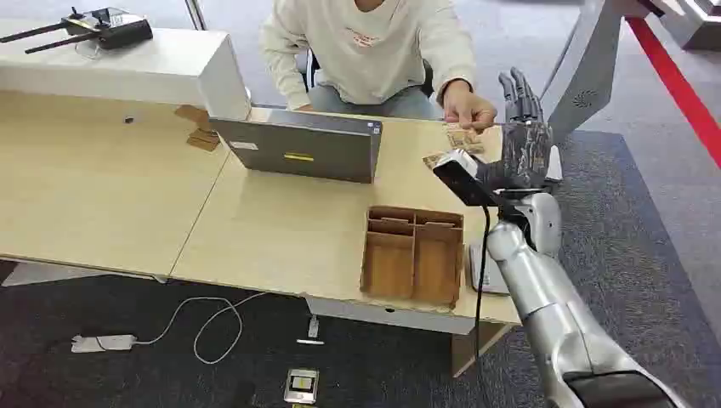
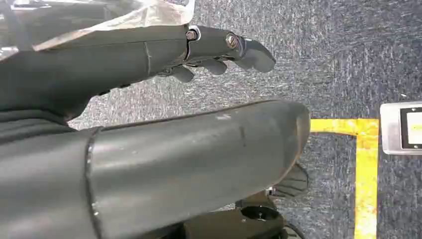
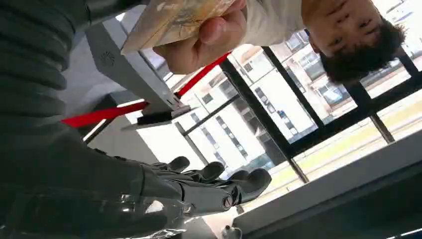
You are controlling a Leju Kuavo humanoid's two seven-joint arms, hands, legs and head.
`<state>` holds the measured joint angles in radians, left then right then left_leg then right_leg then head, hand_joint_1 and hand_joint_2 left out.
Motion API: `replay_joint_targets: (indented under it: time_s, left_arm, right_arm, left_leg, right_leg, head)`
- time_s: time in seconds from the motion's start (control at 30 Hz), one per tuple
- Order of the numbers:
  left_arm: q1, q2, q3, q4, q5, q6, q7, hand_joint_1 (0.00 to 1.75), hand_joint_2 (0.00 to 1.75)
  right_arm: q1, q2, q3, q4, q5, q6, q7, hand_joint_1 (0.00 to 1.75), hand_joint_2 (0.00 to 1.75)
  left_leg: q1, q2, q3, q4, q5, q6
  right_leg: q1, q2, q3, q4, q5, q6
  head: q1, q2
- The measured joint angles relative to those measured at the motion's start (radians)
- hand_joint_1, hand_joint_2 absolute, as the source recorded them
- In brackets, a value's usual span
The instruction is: Pass the card to the sensor for recognition and then transmit it.
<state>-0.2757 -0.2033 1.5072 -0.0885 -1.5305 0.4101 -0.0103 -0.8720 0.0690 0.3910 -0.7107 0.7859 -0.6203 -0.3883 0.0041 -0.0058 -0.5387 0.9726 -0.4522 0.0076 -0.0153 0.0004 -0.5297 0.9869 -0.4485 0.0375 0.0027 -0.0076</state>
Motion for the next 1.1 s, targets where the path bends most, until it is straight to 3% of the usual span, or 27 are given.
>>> replay_joint_targets:
  time_s: [0.03,1.1]
  left_arm:
    - [0.001,0.000,0.000,0.000,0.000,0.001,0.000,0.00,0.00]
    - [0.013,-0.005,0.023,0.000,0.002,0.012,-0.011,0.00,0.00]
  right_arm:
    - [-0.001,0.002,0.000,0.007,-0.003,0.001,-0.002,1.75,1.75]
    - [-0.036,0.026,0.000,0.131,-0.097,0.009,-0.058,1.75,1.75]
  left_leg:
    - [0.000,0.000,0.000,0.000,0.000,0.000]
    - [0.000,0.000,0.000,0.000,0.000,0.000]
  right_leg:
    - [0.000,0.000,0.000,0.000,0.000,0.000]
    - [0.000,0.000,0.000,0.000,0.000,0.000]
  head:
    - [0.000,0.000]
    - [0.000,0.000]
